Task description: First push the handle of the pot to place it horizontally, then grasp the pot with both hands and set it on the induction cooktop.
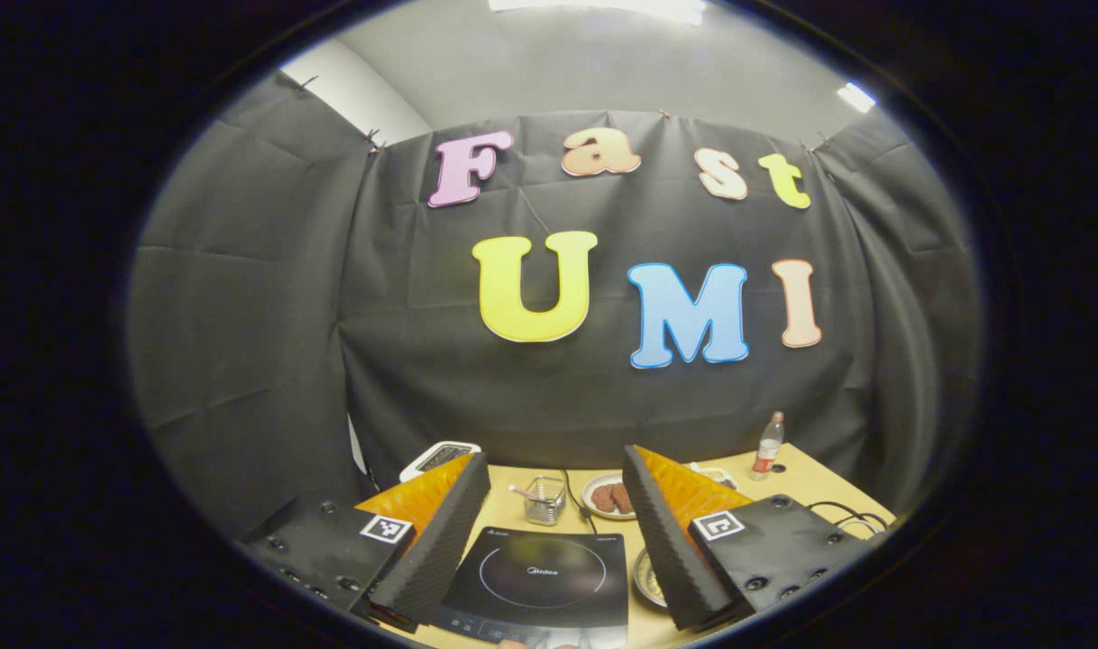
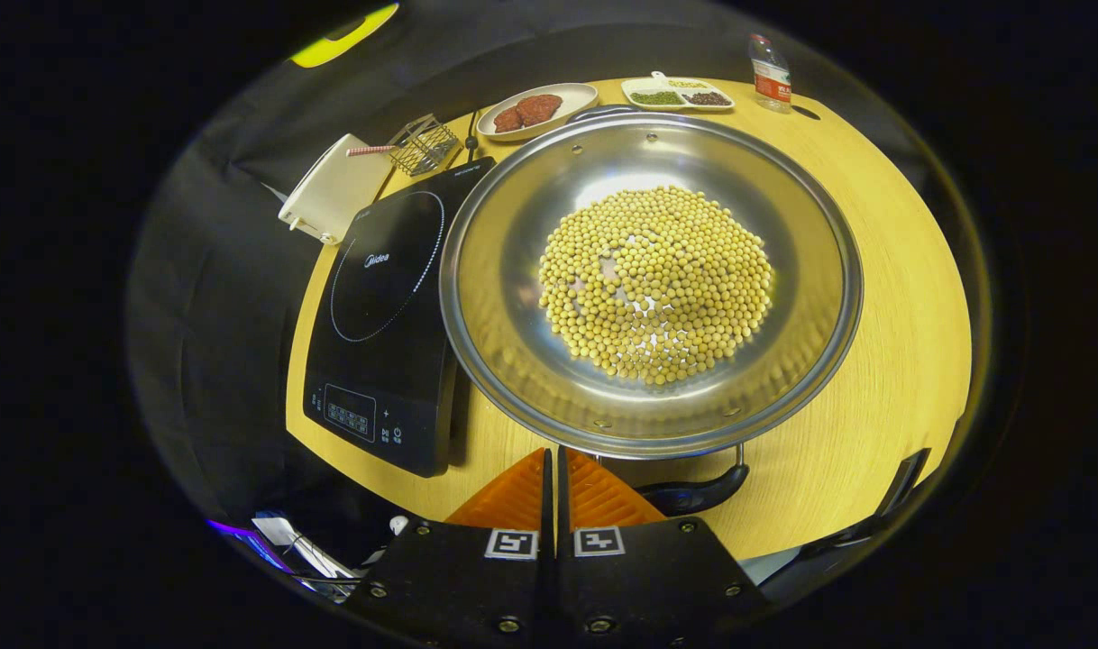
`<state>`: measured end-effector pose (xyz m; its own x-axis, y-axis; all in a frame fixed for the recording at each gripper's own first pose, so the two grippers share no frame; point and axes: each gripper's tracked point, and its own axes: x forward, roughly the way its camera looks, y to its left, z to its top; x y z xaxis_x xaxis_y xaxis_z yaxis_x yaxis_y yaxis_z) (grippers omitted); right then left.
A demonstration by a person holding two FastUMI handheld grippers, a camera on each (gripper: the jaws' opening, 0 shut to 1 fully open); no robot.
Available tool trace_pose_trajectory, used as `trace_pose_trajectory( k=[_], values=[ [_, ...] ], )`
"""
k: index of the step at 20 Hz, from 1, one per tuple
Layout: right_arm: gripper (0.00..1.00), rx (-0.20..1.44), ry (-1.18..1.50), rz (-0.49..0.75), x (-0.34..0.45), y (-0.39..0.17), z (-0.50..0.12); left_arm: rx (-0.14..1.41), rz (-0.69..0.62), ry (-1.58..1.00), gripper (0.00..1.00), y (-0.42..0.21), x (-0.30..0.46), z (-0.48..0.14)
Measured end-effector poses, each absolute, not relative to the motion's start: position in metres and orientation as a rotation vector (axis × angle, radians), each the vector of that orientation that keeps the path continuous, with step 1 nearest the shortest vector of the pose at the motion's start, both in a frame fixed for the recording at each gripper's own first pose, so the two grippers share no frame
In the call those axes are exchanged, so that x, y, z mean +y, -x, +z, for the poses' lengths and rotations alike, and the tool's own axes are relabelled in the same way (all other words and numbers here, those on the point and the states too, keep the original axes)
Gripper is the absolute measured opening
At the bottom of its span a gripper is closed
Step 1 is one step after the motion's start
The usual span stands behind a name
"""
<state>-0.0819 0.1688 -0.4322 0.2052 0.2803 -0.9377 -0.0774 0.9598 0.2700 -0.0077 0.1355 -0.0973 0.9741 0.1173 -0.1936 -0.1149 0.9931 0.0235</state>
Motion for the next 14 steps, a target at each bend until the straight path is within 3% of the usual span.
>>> trace_pose_trajectory(
  k=[14],
  values=[
    [0.00,1.327,-0.165,0.165,0.115,0.077,-0.429,0.201,0.079,-0.021,0.97,0.001,0.100,-0.098]
  ],
)
